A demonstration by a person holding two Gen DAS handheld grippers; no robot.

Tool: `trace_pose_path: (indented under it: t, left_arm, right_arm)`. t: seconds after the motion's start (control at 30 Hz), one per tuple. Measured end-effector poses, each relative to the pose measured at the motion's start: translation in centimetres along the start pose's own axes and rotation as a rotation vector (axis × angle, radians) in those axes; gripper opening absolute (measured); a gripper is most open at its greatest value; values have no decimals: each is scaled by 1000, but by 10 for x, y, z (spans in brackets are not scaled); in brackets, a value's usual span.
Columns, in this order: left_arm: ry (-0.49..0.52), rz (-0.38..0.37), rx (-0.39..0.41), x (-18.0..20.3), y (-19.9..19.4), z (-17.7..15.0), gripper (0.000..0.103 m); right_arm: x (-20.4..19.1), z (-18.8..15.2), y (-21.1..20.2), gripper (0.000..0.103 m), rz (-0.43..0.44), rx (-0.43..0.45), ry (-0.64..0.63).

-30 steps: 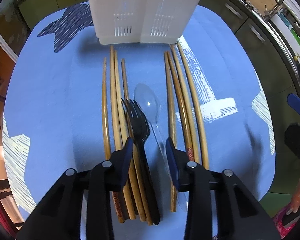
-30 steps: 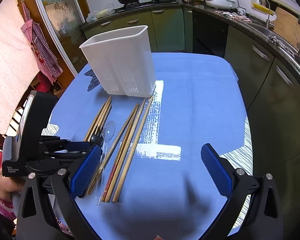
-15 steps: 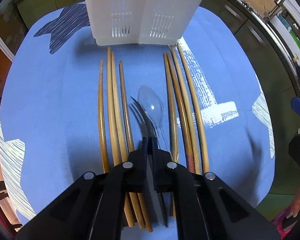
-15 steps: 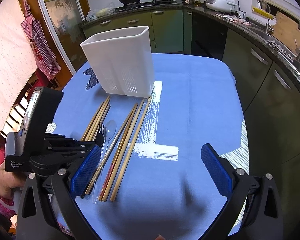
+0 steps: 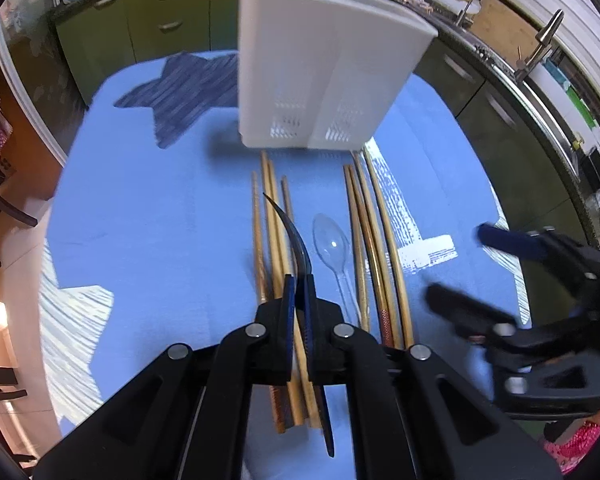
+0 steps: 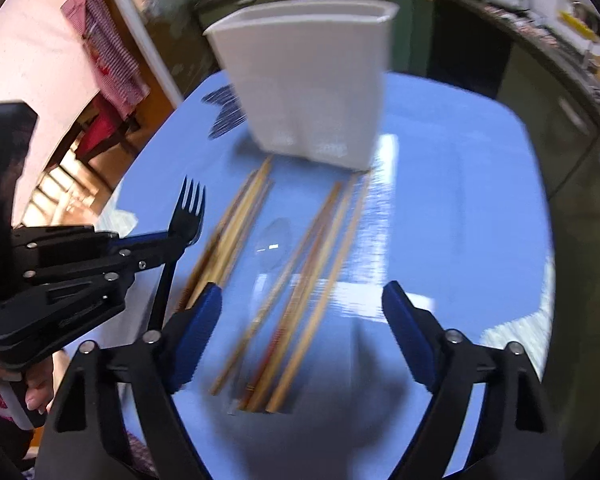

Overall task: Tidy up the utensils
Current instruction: 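Grasp the clear plastic spoon with the right gripper while the left gripper holds the fork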

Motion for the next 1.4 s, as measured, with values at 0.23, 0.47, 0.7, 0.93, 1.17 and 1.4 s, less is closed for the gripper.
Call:
trace_pose_path:
  t: [0.23, 0.47, 0.7, 0.93, 1.17, 1.4]
  left_arm:
    - [3, 12, 51, -12, -21, -4, 4]
    - [0, 6, 57, -17, -22, -5, 4]
    - [-3, 9, 72, -22, -26, -3, 4]
    - [-5, 10, 82, -25, -27, -2, 4]
    - [2, 7, 81, -26, -29, -2, 4]
    - [3, 5, 85, -26, -30, -1, 4]
  right_arm:
    - [-26, 3, 32, 50, 44, -105, -16]
    - [-37, 5, 61, 34, 46, -184, -3]
    - [-32, 6, 79, 33, -10, -216, 10]
    - [-33, 8, 85, 32, -48, -233, -8]
    - [-40, 8, 93, 17, -138, -228, -52]
    - [-37, 12, 88, 9, -110, -163, -20]
Point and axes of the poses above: each gripper's, at about its wrist camera, not at the fingertips, and y roughly the way its jaws point, x to its right, z to its top, the point moved 3 cm from there along y, roughly the way its jaws point, and after that the axes turned 2 degrees about x, right-handed, at the moved point
